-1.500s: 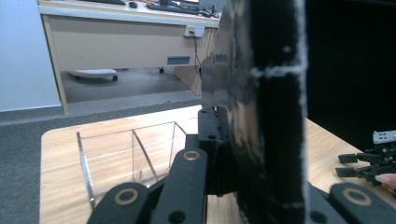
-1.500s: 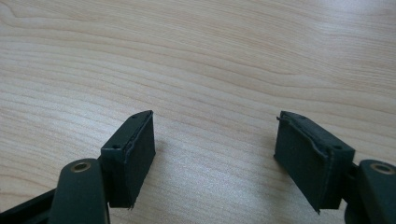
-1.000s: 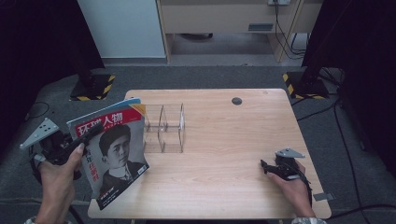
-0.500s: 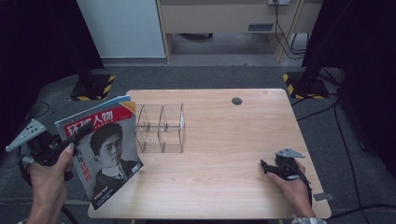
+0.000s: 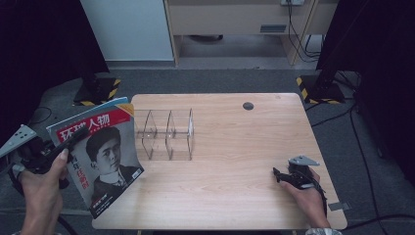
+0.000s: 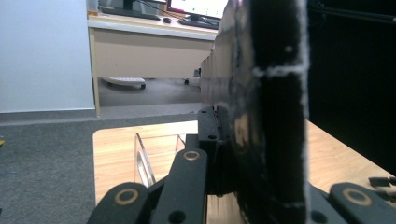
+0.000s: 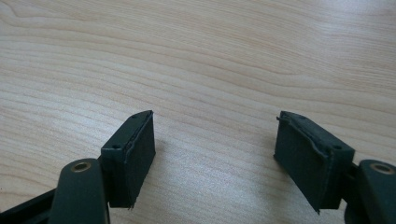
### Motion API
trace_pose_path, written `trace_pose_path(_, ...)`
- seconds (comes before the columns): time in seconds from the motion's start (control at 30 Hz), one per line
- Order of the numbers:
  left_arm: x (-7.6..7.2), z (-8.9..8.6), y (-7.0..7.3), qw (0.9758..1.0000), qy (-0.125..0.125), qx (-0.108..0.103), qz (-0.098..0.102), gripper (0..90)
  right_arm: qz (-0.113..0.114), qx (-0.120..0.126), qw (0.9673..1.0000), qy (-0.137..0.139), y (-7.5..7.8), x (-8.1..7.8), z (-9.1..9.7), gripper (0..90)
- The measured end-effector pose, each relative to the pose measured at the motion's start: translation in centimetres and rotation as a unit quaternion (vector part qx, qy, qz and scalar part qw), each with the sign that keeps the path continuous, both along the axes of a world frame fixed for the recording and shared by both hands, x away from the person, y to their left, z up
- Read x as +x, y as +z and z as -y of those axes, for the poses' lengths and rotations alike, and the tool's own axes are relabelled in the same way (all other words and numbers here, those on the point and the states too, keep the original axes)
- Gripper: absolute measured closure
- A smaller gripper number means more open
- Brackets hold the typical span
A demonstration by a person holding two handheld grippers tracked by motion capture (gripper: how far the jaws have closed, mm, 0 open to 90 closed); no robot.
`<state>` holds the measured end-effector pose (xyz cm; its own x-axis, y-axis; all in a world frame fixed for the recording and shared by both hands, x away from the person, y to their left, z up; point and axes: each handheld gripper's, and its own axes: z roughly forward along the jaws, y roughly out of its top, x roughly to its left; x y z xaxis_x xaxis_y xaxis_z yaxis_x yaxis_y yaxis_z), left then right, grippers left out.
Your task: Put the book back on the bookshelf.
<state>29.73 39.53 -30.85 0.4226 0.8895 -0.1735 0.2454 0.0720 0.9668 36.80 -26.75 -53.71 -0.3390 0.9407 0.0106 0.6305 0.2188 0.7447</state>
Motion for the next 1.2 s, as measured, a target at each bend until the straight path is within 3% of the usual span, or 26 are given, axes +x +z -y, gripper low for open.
trace_pose_path(0.33, 2.7, -0.5, -0.6, 0.9996, 0.028, 0.004, 0.001, 86.6, 0.0, -0.001, 1.0, 0.002, 0.0, 0.0, 0.0, 28.8)
trace_pose_path(0.77, 5.9, -0.6, -1.9, 0.998, 0.052, -0.008, 0.036, 86.6, 0.001, -0.001, 1.0, 0.004, 0.0, -0.1, 0.0, 28.8)
trace_pose_path(1.2, 7.8, 1.1, -3.2, 0.9953, 0.065, 0.012, 0.071, 86.6, 0.001, 0.0, 1.0, 0.005, 0.0, -0.1, -0.1, 28.9)
